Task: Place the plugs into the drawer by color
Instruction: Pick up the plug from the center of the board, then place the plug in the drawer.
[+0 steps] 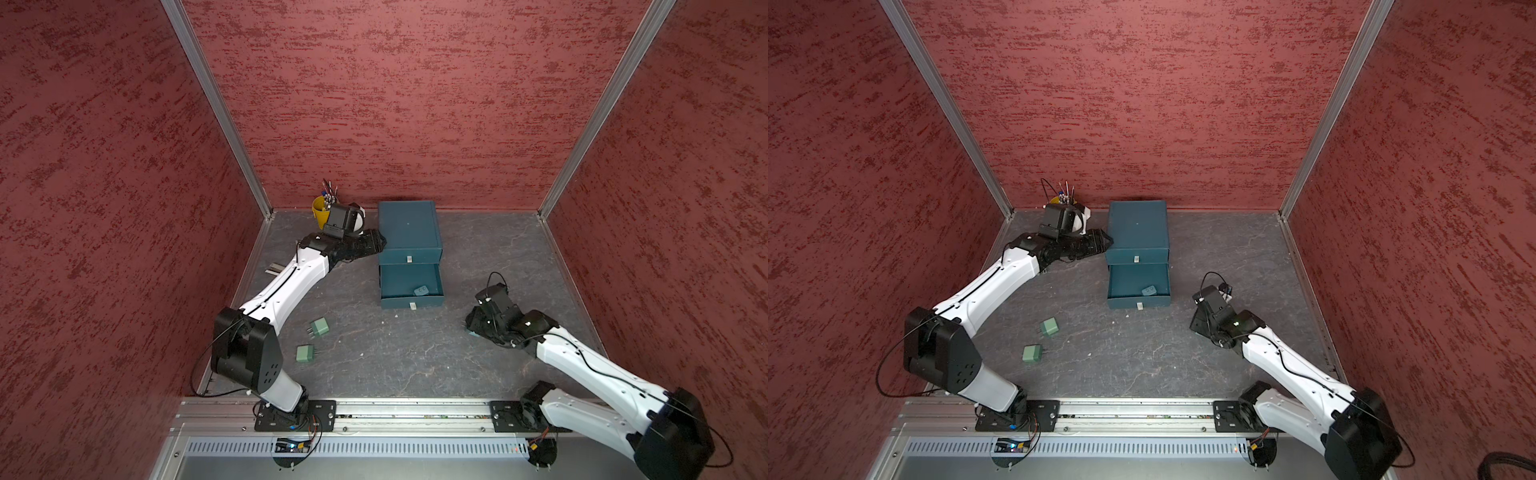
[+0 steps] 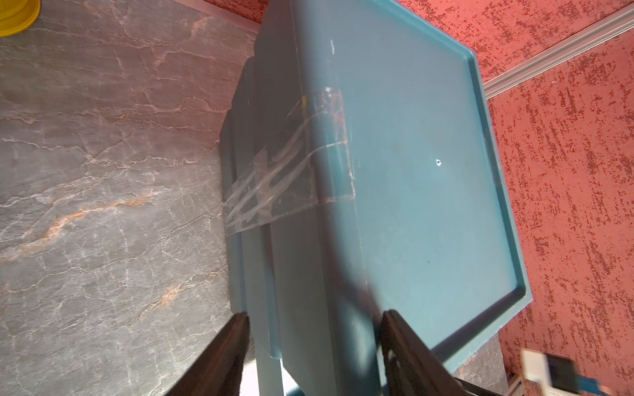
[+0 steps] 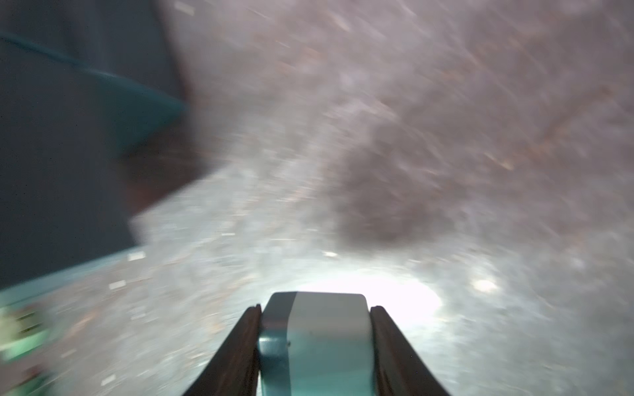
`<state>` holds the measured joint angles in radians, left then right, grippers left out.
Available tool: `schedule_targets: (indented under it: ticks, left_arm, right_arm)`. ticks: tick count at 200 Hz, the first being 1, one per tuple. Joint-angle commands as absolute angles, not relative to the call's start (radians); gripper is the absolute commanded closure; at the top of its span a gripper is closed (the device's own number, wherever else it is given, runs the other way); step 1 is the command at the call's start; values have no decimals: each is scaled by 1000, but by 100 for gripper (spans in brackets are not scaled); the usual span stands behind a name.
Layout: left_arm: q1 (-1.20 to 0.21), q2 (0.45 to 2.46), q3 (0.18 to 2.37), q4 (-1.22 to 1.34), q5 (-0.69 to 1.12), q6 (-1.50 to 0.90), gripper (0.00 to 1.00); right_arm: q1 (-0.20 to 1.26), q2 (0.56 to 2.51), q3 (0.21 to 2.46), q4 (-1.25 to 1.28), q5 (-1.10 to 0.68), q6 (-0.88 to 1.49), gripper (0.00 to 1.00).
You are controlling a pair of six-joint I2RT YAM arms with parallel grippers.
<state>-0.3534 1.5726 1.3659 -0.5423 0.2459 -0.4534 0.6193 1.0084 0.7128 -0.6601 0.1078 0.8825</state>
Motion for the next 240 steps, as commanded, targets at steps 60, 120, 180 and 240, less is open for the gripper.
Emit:
schedule_targets:
  ticks: [60,120,180,240]
  left_arm:
    - [-347,1595,1362,-634,214,-420,37]
    - [-341,1592,1361,-633,221,-417,37]
    - [-337,1588,1356,-627,227,-419,37]
    - [-334,1589,1357,-626,230,-420,37]
  right_arm:
    - [809,1226,1059,-441,157,701,84]
    - [808,1424,1163,-398,245,711,81]
    - [809,1518,1279,-466,294,664,27]
    - [842,1401,1176,-471,296,644,51]
